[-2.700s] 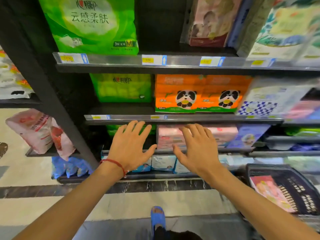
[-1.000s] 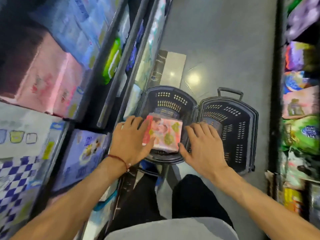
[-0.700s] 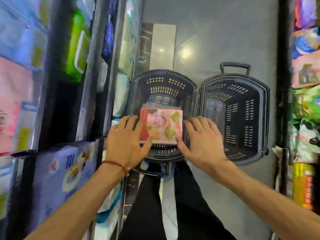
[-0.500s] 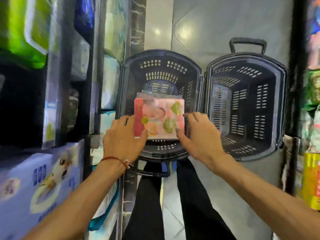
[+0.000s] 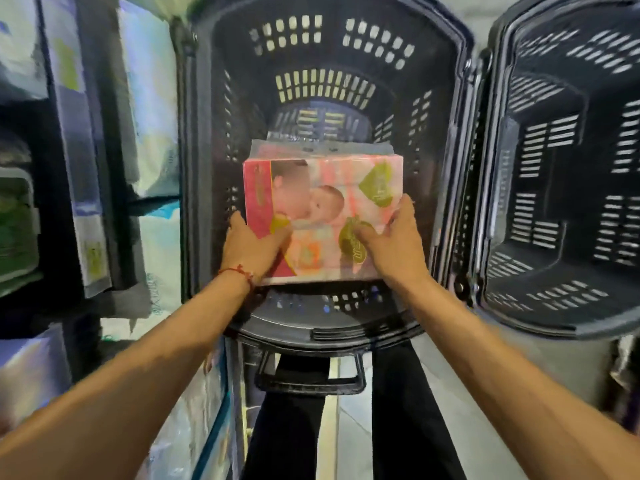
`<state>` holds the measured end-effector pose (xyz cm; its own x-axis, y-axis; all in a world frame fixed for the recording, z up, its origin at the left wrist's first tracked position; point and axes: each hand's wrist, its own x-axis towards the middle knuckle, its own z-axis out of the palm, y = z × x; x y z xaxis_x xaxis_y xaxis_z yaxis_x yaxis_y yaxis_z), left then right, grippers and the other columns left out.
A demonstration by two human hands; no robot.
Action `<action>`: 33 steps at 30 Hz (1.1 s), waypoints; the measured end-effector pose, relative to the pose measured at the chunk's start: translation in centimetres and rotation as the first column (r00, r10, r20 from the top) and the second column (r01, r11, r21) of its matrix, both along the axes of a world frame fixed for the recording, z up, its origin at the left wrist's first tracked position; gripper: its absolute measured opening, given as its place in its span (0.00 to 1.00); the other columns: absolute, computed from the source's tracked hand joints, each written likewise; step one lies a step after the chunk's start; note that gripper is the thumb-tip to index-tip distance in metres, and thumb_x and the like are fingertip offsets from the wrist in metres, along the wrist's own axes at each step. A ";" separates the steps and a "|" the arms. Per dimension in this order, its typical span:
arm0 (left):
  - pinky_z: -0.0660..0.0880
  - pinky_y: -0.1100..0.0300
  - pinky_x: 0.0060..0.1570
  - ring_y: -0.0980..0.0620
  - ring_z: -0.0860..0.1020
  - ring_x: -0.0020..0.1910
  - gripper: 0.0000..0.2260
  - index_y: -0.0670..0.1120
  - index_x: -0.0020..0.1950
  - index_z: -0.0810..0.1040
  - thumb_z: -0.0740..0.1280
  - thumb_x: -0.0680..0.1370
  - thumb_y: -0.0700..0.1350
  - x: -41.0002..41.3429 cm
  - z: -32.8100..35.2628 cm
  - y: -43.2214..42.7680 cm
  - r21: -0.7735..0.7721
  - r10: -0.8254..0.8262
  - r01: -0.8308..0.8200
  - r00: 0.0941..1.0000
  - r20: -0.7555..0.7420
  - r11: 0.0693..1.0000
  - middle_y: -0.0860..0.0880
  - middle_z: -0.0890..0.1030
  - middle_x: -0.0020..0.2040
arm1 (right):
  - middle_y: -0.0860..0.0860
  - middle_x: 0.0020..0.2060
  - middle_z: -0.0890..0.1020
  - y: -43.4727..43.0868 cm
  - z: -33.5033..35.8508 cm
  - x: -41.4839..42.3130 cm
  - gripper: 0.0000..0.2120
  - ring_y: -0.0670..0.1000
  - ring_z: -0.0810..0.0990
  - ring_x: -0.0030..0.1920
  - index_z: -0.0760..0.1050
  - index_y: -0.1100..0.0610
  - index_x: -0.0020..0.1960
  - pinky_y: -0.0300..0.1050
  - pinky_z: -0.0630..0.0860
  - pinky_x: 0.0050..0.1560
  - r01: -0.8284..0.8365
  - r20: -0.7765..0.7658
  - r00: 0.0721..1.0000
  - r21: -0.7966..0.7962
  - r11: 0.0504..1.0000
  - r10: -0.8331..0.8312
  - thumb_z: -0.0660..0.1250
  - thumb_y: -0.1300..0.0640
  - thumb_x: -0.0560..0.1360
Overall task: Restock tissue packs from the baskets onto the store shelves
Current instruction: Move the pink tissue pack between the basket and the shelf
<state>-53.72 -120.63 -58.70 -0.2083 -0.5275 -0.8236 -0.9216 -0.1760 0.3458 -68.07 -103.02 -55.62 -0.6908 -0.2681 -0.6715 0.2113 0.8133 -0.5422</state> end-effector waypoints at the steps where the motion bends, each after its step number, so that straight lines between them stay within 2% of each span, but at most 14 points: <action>1: 0.77 0.53 0.58 0.47 0.83 0.55 0.34 0.43 0.62 0.79 0.77 0.62 0.62 0.0 -0.9 0.0 0.029 0.025 -0.024 0.999 -0.039 0.999 0.46 0.84 0.55 | 0.51 0.66 0.77 -0.3 -0.3 0.2 0.30 0.54 0.78 0.67 0.68 0.55 0.71 0.54 0.76 0.67 0.026 0.009 1.000 0.024 0.999 -0.026 0.78 0.52 0.74; 2: 0.78 0.54 0.55 0.50 0.83 0.49 0.31 0.44 0.56 0.82 0.77 0.61 0.62 0.3 -1.9 0.0 0.050 0.041 -0.038 0.997 -0.069 0.998 0.49 0.85 0.49 | 0.51 0.64 0.77 -0.4 -0.8 0.3 0.28 0.54 0.78 0.65 0.69 0.55 0.69 0.54 0.76 0.65 0.052 0.007 0.999 0.045 0.998 -0.053 0.79 0.53 0.74; 3: 0.79 0.53 0.56 0.50 0.84 0.47 0.32 0.43 0.55 0.82 0.77 0.60 0.62 0.6 -3.0 0.0 0.064 0.067 -0.061 0.994 -0.089 0.996 0.49 0.85 0.47 | 0.51 0.63 0.77 -0.6 -1.0 0.5 0.27 0.55 0.78 0.64 0.70 0.54 0.67 0.55 0.77 0.64 0.062 -0.011 0.998 0.065 0.996 -0.061 0.79 0.53 0.73; 5: 0.80 0.46 0.58 0.46 0.85 0.50 0.37 0.41 0.59 0.79 0.78 0.59 0.63 1.4 -4.5 0.1 0.061 0.110 -0.106 0.991 -0.078 0.993 0.46 0.86 0.50 | 0.51 0.61 0.78 -1.1 -1.1 0.8 0.29 0.55 0.79 0.62 0.70 0.52 0.65 0.59 0.78 0.62 0.086 -0.046 0.996 0.085 0.993 -0.082 0.78 0.50 0.69; 8: 0.80 0.42 0.58 0.44 0.85 0.51 0.36 0.43 0.60 0.79 0.79 0.56 0.58 1.7 -4.5 0.8 0.066 0.148 -0.142 0.984 -0.098 0.988 0.46 0.86 0.51 | 0.52 0.61 0.79 -1.3 -0.6 0.7 0.31 0.56 0.81 0.61 0.70 0.51 0.64 0.58 0.79 0.61 0.101 -0.009 0.995 0.080 0.992 -0.101 0.79 0.47 0.65; 11: 0.81 0.44 0.56 0.46 0.85 0.49 0.35 0.42 0.59 0.79 0.77 0.56 0.56 1.7 -2.4 1.4 0.058 0.177 -0.170 0.975 -0.134 0.984 0.47 0.86 0.49 | 0.51 0.60 0.80 -0.9 1.3 0.6 0.29 0.54 0.82 0.60 0.70 0.50 0.63 0.54 0.79 0.60 0.095 0.032 0.995 0.080 0.992 -0.098 0.82 0.53 0.69; 14: 0.81 0.43 0.55 0.45 0.84 0.47 0.33 0.42 0.58 0.79 0.76 0.57 0.57 1.8 0.4 1.7 0.044 0.192 -0.188 0.970 -0.151 0.981 0.48 0.85 0.46 | 0.49 0.60 0.81 -0.2 4.3 1.0 0.29 0.51 0.82 0.59 0.70 0.49 0.65 0.54 0.80 0.61 0.097 0.053 0.994 0.029 0.995 -0.099 0.81 0.52 0.70; 17: 0.81 0.48 0.54 0.48 0.84 0.48 0.30 0.49 0.60 0.78 0.77 0.61 0.56 1.8 4.5 1.9 0.016 0.234 -0.234 0.961 -0.145 0.972 0.50 0.85 0.48 | 0.48 0.59 0.82 0.4 7.8 1.1 0.27 0.50 0.83 0.58 0.71 0.49 0.65 0.53 0.81 0.61 0.088 0.079 0.993 -0.007 0.996 -0.087 0.81 0.57 0.72; 20: 0.81 0.50 0.52 0.46 0.84 0.49 0.27 0.48 0.59 0.77 0.80 0.64 0.55 1.7 8.9 2.1 0.001 0.295 -0.299 0.940 -0.168 0.954 0.49 0.84 0.49 | 0.46 0.57 0.83 1.1 11.7 0.8 0.26 0.47 0.84 0.56 0.72 0.50 0.65 0.52 0.81 0.61 0.069 0.077 0.995 -0.027 0.997 -0.067 0.81 0.58 0.73; 22: 0.80 0.52 0.51 0.49 0.83 0.47 0.29 0.47 0.59 0.74 0.81 0.64 0.54 1.6 12.7 2.6 -0.007 0.355 -0.362 0.916 -0.187 0.932 0.50 0.83 0.49 | 0.46 0.56 0.83 1.5 14.6 0.3 0.25 0.46 0.83 0.54 0.73 0.50 0.64 0.52 0.81 0.59 0.052 0.069 0.996 -0.044 0.998 -0.048 0.80 0.58 0.73; 25: 0.81 0.53 0.49 0.50 0.83 0.47 0.31 0.45 0.59 0.72 0.80 0.61 0.54 1.6 18.6 4.3 0.004 0.423 -0.437 0.869 -0.255 0.900 0.49 0.82 0.51 | 0.48 0.52 0.81 2.2 19.1 -0.7 0.23 0.49 0.81 0.50 0.74 0.51 0.60 0.59 0.81 0.58 0.049 0.049 0.998 -0.058 0.997 -0.046 0.80 0.52 0.70; 29: 0.82 0.52 0.46 0.50 0.83 0.44 0.33 0.46 0.55 0.70 0.82 0.59 0.55 2.2 25.0 7.4 0.059 0.510 -0.518 0.805 -0.304 0.853 0.48 0.81 0.49 | 0.49 0.57 0.81 3.5 24.7 -2.1 0.36 0.53 0.83 0.55 0.72 0.47 0.61 0.63 0.81 0.57 0.017 -0.014 1.000 -0.084 0.996 -0.018 0.76 0.36 0.57; 33: 0.82 0.52 0.44 0.49 0.83 0.43 0.29 0.46 0.53 0.71 0.85 0.61 0.47 2.5 30.1 11.3 0.141 0.657 -0.654 0.674 -0.337 0.743 0.46 0.82 0.48 | 0.47 0.55 0.80 5.4 29.9 -3.3 0.35 0.52 0.83 0.53 0.69 0.43 0.59 0.64 0.82 0.54 -0.071 -0.088 0.994 -0.121 0.990 0.060 0.78 0.35 0.58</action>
<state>-51.20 -109.32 -28.64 -0.0782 -0.6324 -0.7707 -0.3878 -0.6929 0.6079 -71.38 -97.62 -25.77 -0.7219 -0.3918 -0.5704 0.1090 0.7496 -0.6529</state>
